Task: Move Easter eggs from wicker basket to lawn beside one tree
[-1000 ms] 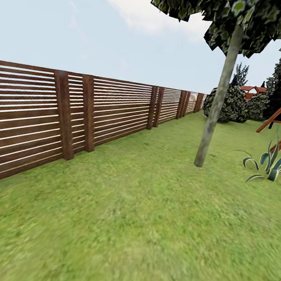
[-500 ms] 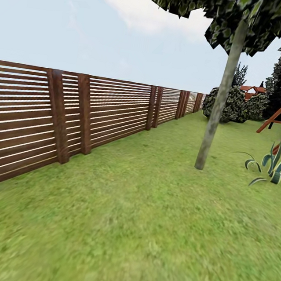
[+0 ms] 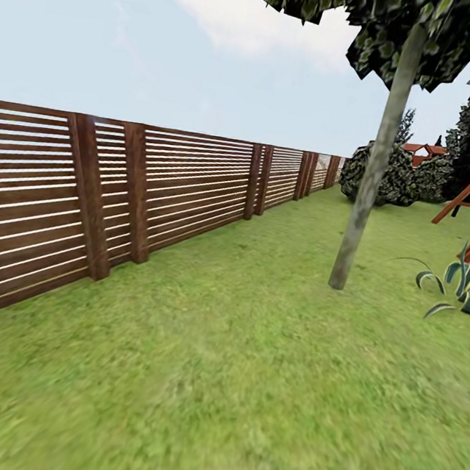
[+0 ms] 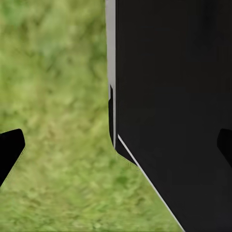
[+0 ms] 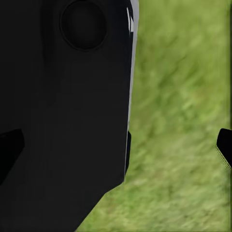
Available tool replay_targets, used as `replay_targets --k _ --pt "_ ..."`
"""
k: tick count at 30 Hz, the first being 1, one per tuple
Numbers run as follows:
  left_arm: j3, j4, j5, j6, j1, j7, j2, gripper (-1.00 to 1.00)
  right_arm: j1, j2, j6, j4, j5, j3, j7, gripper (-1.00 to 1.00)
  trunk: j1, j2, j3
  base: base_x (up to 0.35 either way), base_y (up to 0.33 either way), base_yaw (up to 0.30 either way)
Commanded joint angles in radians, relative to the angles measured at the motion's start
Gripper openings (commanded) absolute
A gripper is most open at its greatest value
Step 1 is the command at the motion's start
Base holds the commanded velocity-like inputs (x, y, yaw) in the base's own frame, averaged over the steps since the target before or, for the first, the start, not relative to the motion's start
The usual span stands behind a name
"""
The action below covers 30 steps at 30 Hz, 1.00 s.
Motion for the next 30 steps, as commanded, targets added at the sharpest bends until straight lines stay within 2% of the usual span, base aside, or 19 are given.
replay_targets --k 1,30 --pt "0.0 -0.002 0.0 0.0 0.001 -0.001 0.0 1.0 0.0 0.0 0.0 0.0 0.004 0.0 0.0 1.0 0.001 0.0 -0.001 0.318 0.0 0.0" --pt "0.0 -0.001 0.0 0.0 0.001 -0.001 0.0 1.0 0.0 0.0 0.0 0.0 0.005 -0.001 0.0 1.0 0.001 0.0 -0.001 0.318 0.0 0.0"
